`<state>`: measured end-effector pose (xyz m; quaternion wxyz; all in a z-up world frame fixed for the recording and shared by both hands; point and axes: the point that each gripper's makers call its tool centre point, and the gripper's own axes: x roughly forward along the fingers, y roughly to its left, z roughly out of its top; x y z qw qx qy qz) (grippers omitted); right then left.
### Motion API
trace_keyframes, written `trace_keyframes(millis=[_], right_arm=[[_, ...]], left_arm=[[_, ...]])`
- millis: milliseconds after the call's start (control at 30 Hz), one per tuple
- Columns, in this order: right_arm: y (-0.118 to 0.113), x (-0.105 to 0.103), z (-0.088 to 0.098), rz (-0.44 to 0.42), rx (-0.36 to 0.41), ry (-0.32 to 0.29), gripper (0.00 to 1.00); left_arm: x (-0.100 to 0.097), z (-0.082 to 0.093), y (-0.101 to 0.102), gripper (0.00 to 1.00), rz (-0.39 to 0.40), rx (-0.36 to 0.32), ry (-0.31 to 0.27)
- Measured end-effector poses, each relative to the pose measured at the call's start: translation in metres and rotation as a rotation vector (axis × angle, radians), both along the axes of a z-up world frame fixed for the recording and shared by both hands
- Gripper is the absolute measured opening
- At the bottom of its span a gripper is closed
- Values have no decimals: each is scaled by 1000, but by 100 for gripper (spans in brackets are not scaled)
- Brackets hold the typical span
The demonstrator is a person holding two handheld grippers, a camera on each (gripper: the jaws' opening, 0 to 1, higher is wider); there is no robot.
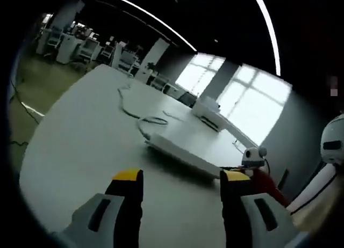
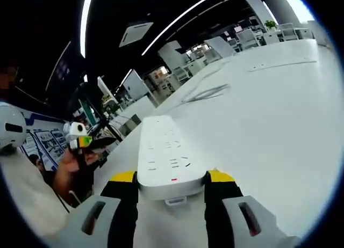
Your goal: Pick up the power strip scattered on the table, fix it on the side mounting bracket of the table, and press the switch
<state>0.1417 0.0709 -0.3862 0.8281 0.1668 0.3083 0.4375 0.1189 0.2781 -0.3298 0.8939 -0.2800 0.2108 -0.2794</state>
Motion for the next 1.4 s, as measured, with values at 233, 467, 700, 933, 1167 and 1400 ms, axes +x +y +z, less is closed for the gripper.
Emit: trace_keyframes(millis=[233,467,700,933,1167,1400], right_arm=[[0,0,0,0,-8,-4,44],[1,-1,0,-3,-8,-2,44],[1,-1,0,-3,-14,-4,44],[2,-2,0,-4,-12,-6,44],[3,-2,1,-4,-9,-10,44],[3,-1,1,-8,2,-14,44]], left_arm=[[6,5,-4,63,45,-111,63],[11,6,-6,67,94,-203,124],[14,6,-16,67,101,-269,155],[19,3,-16,67,129,-335,195],[27,5,-13,70,172,-379,220],[33,4,-23,69,188,-438,254]])
